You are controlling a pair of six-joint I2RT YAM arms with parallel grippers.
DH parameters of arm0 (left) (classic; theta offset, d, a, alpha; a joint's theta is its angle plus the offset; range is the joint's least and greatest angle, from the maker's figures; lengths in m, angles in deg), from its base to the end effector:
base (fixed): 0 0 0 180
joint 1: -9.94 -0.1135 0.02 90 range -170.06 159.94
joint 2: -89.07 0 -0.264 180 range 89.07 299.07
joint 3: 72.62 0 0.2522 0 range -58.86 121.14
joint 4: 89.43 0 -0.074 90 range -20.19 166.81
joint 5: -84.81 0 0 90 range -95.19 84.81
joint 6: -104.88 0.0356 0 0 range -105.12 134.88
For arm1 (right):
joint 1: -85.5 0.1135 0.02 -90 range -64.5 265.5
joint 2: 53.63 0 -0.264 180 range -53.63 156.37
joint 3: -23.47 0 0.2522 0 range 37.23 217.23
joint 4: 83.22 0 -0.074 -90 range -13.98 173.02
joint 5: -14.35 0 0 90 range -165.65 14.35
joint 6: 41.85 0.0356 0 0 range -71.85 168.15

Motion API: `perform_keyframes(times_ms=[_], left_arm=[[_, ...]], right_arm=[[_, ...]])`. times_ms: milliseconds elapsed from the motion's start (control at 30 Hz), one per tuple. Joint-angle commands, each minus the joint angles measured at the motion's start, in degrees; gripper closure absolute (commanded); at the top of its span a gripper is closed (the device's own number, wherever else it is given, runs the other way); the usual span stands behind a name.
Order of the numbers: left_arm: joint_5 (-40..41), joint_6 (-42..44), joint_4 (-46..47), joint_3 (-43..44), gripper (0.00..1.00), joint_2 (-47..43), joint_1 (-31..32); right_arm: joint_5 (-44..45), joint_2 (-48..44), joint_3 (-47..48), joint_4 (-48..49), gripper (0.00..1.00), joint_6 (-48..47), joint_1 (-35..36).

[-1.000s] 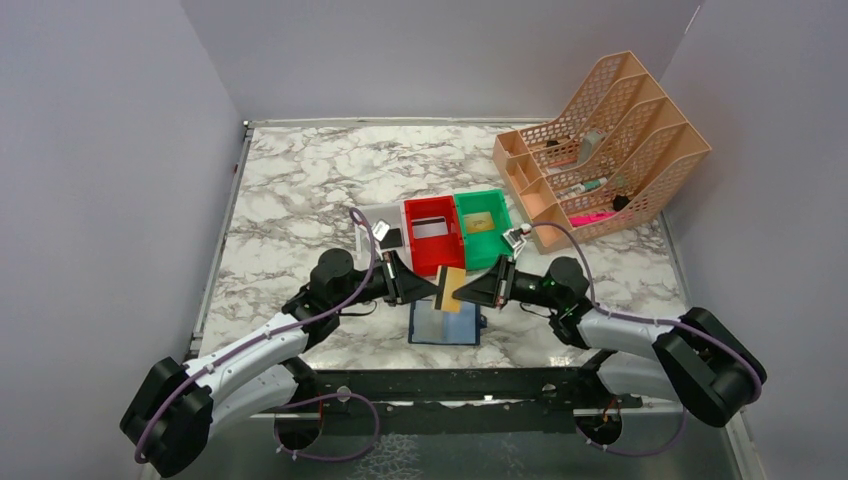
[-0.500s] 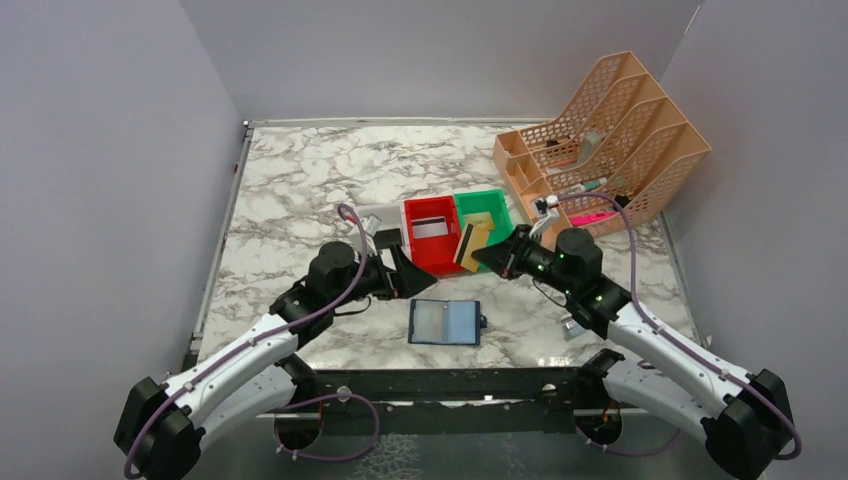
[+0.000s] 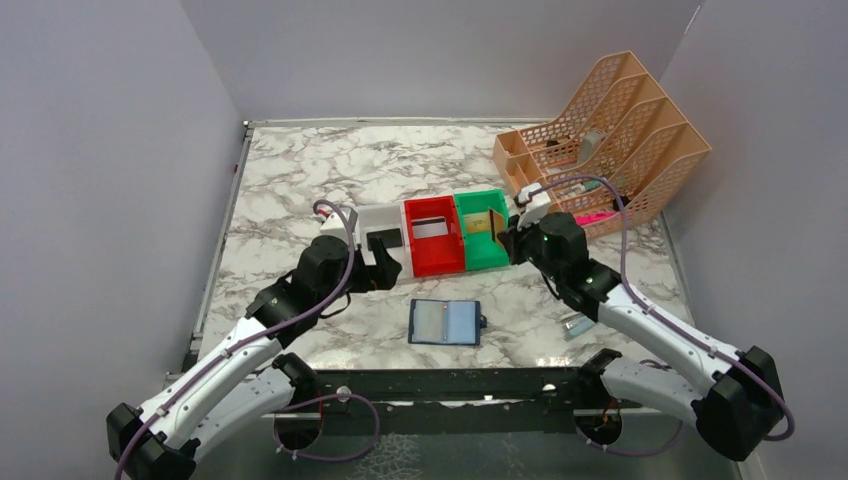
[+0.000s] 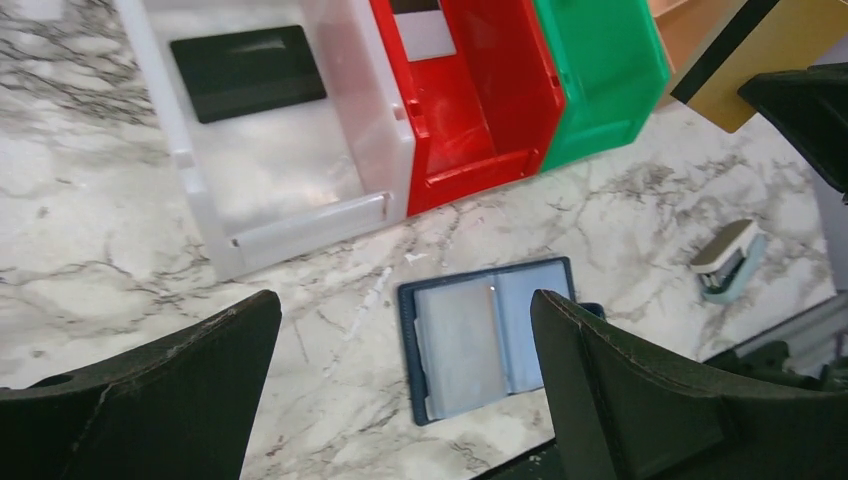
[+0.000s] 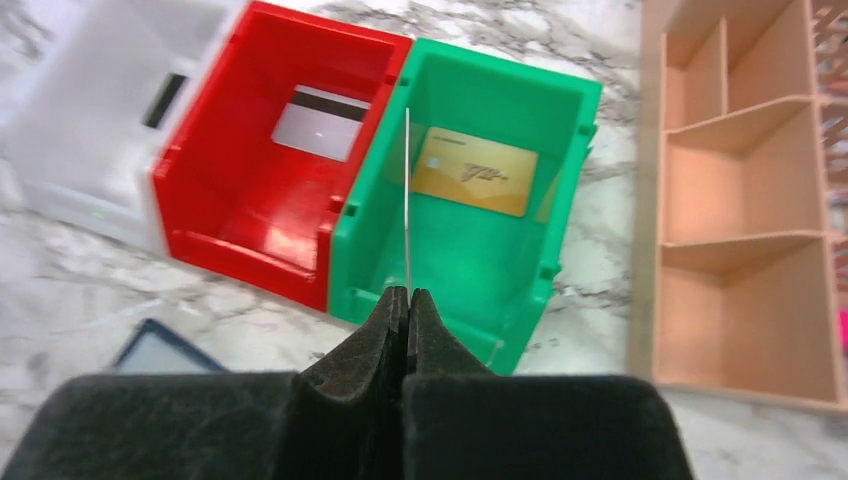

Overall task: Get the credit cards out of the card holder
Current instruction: Remove the credit card from the card holder, then place the credit card in the storage box.

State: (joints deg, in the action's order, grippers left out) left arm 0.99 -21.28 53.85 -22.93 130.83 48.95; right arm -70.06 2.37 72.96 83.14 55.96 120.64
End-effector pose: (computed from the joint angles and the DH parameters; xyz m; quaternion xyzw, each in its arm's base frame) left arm 0.1335 -0.1032 0.2714 -0.0061 0.8599 -0.2733 0.4312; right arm 0.1865 0.1271 0.2661 -0.1663 0.8023 0.1721 0.5468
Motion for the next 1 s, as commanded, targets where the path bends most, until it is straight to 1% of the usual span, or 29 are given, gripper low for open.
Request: perform_keyframes(times_ms=[0, 67, 100, 233, 300, 400, 500, 600, 733, 800, 967], left_arm=[[8.5, 8.1, -6.3, 4.8, 0.01, 1.3, -0.1], [10.1, 10.6, -7.3, 5.1, 0.01, 1.4, -0.1], [10.8, 11.5, -7.5, 5.0, 0.01, 1.3, -0.1], [12.4, 14.0, -7.4, 2.8, 0.01, 0.7, -0.1], [14.5, 11.7, -7.9, 1.9, 0.01, 0.5, -0.1], [12.3, 12.3, -7.4, 1.5, 0.01, 0.4, -0.1], [12.5, 12.6, -7.2, 1.7, 0.01, 0.9, -0.1], [12.5, 13.0, -6.8, 2.0, 0.01, 1.5, -0.1], [11.3, 13.6, -5.9, 1.8, 0.01, 2.8, -0.1], [11.1, 13.8, -5.9, 2.0, 0.01, 3.7, 0.0], [10.7, 14.0, -5.9, 2.2, 0.01, 3.8, -0.1]], right_arm=[[3.9, 6.6, 5.0, -1.3, 0.99, -19.3, -0.2], [3.9, 9.1, 5.8, -1.4, 0.99, -24.5, -0.1], [4.2, 9.8, 5.7, 0.1, 0.99, -26.5, -0.1], [2.2, 10.4, 2.7, 9.4, 0.99, -35.1, -0.1], [0.1, 12.0, 2.5, 10.8, 0.99, -39.5, -0.1], [0.3, 16.4, 3.2, 12.2, 0.99, -46.4, -0.1], [0.8, 20.9, 3.6, 14.1, 0.99, -51.3, -0.1], [-0.1, 23.2, 3.3, 17.3, 0.99, -53.8, -0.2], [-1.4, 26.8, 5.4, 19.6, 0.99, -53.5, -0.3], [-1.0, 28.7, 6.8, 19.6, 0.99, -53.6, -0.2], [1.0, 33.0, 7.4, 22.3, 0.99, -57.1, -0.3]])
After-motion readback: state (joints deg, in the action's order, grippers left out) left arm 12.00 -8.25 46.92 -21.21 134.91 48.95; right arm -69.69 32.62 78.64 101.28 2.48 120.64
